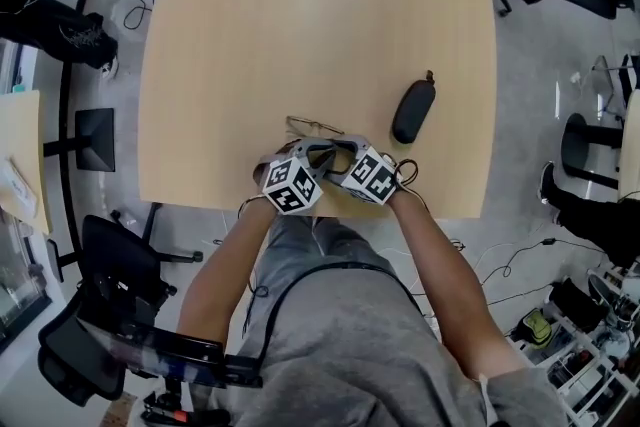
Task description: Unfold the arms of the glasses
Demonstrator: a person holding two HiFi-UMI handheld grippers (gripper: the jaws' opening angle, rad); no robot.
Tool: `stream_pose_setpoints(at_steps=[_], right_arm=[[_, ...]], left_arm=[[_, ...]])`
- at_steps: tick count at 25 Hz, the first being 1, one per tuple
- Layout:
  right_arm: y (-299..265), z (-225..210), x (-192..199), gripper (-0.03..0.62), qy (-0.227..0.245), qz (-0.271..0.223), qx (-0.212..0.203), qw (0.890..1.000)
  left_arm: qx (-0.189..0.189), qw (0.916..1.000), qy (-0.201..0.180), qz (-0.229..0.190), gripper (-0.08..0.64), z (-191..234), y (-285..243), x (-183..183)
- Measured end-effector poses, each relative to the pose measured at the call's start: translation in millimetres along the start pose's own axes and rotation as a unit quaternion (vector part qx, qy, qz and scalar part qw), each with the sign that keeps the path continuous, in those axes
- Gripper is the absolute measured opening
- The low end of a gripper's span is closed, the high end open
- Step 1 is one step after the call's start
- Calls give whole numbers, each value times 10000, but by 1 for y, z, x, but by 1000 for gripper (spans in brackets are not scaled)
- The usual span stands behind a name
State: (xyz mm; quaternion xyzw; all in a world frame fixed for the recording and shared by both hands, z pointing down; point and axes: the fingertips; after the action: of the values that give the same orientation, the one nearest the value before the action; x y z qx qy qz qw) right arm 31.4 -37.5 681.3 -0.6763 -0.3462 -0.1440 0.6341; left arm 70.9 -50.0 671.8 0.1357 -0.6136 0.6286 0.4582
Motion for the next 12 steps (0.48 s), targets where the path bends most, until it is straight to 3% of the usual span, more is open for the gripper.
stream_pose_setpoints(at_steps=[4,7,12], right_arm=[[1,4,-7,354,305,-20,-72,9995],[-3,6,-2,379,565,237,-186,9979],[-5,2,1,400,788,438,-275,9955]], left_arm=[[291,9983,-73,501,8,-2,-7,13],[479,9959,-143,756,8,-10,-8,22],[598,9933,7,990,8,-12,-6,35]])
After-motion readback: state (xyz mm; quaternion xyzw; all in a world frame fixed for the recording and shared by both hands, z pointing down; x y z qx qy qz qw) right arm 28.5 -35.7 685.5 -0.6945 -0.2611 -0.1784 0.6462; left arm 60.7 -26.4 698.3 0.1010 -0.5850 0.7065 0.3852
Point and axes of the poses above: the fingertips, and each gripper's own axes: y backward along the fingers, z to its left, x out of its underside, and after that the axes turned 13 degrees about y, right-handed
